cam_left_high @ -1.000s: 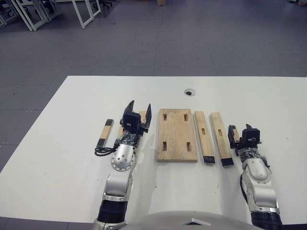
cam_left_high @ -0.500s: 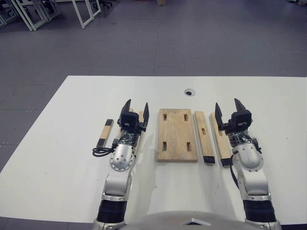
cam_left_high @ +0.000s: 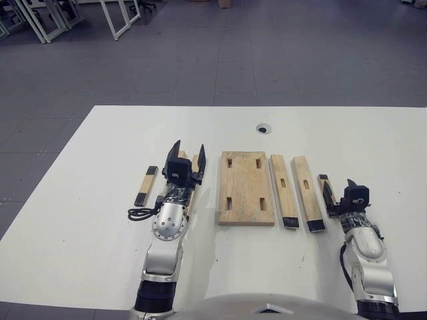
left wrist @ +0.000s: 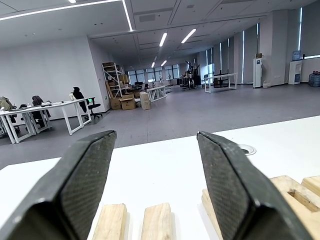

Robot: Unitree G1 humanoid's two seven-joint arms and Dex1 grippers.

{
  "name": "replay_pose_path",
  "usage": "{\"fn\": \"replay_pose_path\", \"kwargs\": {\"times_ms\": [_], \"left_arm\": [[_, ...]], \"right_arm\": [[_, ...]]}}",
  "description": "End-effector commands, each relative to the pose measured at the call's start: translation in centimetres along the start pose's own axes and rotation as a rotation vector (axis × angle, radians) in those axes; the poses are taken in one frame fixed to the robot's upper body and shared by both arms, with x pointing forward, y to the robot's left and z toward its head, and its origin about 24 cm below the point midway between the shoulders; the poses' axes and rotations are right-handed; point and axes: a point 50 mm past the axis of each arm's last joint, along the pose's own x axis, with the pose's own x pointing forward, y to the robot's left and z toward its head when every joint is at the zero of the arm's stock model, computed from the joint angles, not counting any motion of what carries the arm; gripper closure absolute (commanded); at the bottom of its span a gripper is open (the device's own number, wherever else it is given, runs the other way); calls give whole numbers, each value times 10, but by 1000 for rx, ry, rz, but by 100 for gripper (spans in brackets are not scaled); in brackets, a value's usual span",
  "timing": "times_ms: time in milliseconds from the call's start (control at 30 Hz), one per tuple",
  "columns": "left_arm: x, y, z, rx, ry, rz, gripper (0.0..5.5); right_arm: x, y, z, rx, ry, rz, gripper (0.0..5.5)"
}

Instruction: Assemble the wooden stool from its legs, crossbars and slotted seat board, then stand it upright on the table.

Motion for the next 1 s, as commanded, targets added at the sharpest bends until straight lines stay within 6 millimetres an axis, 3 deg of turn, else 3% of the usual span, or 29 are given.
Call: {"fn": "replay_pose_path", "kwargs": {"times_ms": [33, 67, 233, 600, 767, 833, 900, 1000], "left_arm": [[-1, 0, 0, 3, 4, 8, 253], [-1, 0, 0, 3, 5, 8, 253], [-4, 0, -1, -1, 11, 15, 253], [-5, 0, -1, -8, 16, 19, 253], [-5, -1, -1, -18, 16, 25, 253], [-5, 0, 0, -27, 15, 32, 253], [-4, 2, 0, -34, 14, 38, 253], [4, 10, 8, -106, -4, 58, 253]], "right_arm": [[-10, -5, -11, 36, 86, -2, 233], [-12, -5, -11, 37, 94, 4, 233], [-26, 2, -16, 57, 172, 62, 332], [-31, 7, -28, 241, 337, 97, 332], [-34, 0, -36, 208, 433, 69, 417], [-34, -1, -37, 186, 441, 61, 420], [-30, -1, -31, 162, 401, 57, 420], [-7, -9, 13, 115, 121, 8, 420]]}}
